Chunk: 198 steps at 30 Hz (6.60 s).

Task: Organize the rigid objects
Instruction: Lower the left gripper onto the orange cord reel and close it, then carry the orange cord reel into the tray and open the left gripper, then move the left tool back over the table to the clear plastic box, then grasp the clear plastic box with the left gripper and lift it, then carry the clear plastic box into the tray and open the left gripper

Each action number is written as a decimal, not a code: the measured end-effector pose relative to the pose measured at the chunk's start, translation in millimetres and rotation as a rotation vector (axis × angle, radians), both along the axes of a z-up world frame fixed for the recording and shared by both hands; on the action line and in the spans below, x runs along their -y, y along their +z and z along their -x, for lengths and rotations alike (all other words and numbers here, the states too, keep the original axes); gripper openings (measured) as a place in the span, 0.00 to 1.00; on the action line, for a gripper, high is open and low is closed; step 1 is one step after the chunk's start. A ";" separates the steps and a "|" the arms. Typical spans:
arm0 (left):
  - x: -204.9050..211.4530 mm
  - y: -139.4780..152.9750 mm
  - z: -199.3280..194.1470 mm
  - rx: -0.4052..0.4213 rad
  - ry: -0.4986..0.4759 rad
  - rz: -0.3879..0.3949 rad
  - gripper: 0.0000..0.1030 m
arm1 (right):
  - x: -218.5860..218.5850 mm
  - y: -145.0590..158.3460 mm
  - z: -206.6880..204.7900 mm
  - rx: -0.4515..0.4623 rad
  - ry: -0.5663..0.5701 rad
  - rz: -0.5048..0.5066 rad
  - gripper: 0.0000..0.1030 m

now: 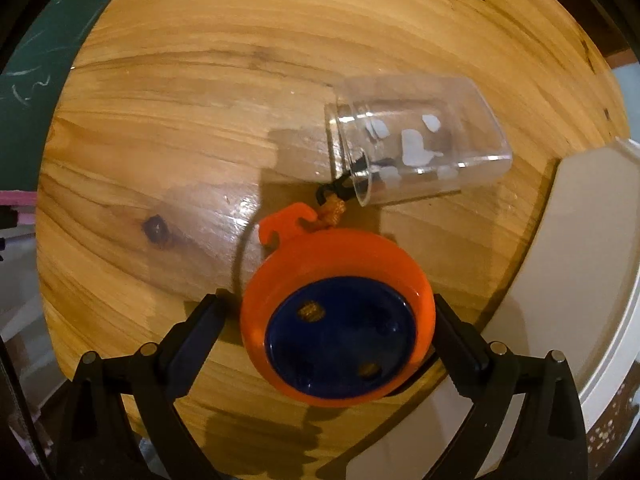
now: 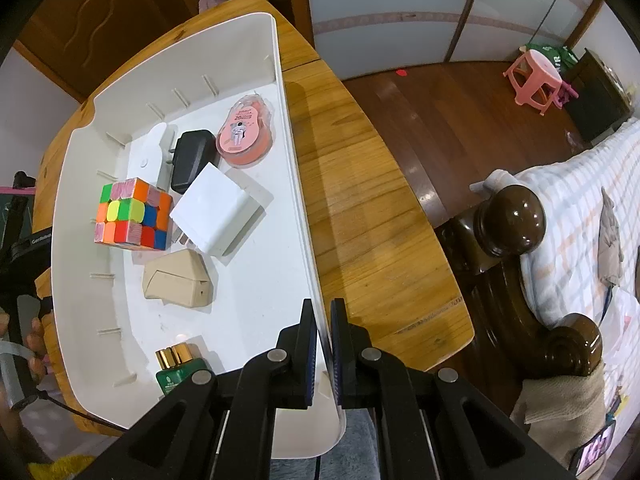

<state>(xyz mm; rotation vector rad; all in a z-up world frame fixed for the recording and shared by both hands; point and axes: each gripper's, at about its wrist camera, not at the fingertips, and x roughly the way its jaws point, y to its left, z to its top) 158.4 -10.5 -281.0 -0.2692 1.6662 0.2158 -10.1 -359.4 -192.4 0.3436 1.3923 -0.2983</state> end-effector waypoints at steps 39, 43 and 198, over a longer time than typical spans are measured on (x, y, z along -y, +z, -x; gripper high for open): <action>99.8 198.3 48.4 0.366 -0.521 0.054 0.81 | 0.2 2.8 9.7 0.041 0.058 -0.038 0.05; 140.2 198.4 42.3 0.371 -0.619 0.054 0.81 | -1.1 3.7 11.6 0.050 0.071 -0.035 0.05; 91.0 176.8 30.2 0.427 -0.480 0.111 0.62 | -14.9 4.2 23.6 0.015 0.039 0.015 0.05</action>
